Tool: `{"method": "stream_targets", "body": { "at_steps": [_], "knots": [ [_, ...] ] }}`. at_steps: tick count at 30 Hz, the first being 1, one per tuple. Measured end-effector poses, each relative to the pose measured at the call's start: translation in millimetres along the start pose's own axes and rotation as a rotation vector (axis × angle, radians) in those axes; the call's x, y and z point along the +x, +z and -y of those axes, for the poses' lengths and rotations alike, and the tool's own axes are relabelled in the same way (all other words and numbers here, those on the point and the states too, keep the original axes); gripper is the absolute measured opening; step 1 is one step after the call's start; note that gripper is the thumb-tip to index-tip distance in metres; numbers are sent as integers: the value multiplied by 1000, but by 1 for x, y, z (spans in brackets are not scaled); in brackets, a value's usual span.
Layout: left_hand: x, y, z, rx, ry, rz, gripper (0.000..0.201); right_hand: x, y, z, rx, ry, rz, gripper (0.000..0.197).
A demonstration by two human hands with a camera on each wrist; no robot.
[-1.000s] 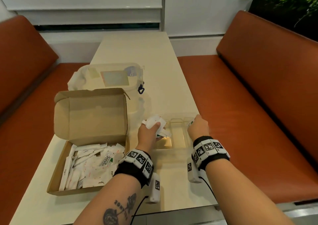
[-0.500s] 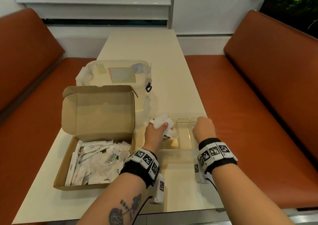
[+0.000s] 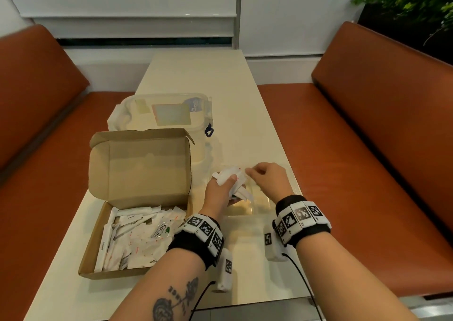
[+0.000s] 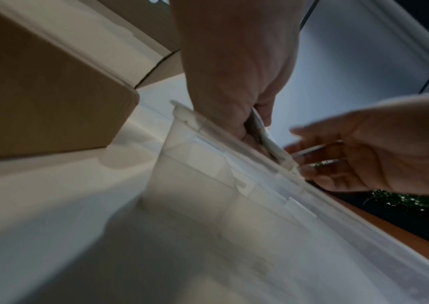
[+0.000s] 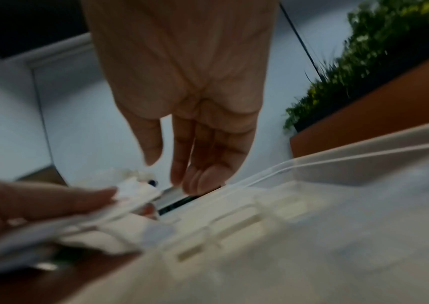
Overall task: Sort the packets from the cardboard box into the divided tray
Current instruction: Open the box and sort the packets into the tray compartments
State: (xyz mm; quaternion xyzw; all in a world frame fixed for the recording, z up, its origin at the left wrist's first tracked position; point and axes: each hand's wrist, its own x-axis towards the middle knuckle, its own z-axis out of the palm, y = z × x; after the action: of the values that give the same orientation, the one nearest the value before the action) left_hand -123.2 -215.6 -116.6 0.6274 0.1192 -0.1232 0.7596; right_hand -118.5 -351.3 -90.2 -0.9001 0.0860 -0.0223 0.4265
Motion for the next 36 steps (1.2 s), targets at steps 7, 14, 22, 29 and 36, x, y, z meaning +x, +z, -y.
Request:
{"method": "stream_targets", "body": {
  "at_steps": [7, 14, 22, 29, 36],
  "knots": [
    [-4, -9, -10, -78, -2, -14, 31, 0, 12, 12, 353, 62, 20, 11],
    [-2, -18, -14, -41, -8, -47, 26, 6, 3, 14, 332, -6, 100, 10],
    [2, -16, -13, -32, 56, -88, 26, 13, 8, 22, 282, 44, 123, 19],
    [8, -17, -9, -49, 74, -120, 22, 19, -2, 6, 100, 54, 78, 6],
    [9, -21, -6, -61, 93, -87, 16, 47, -17, 6, -584, 58, 186, 17]
  ]
}}
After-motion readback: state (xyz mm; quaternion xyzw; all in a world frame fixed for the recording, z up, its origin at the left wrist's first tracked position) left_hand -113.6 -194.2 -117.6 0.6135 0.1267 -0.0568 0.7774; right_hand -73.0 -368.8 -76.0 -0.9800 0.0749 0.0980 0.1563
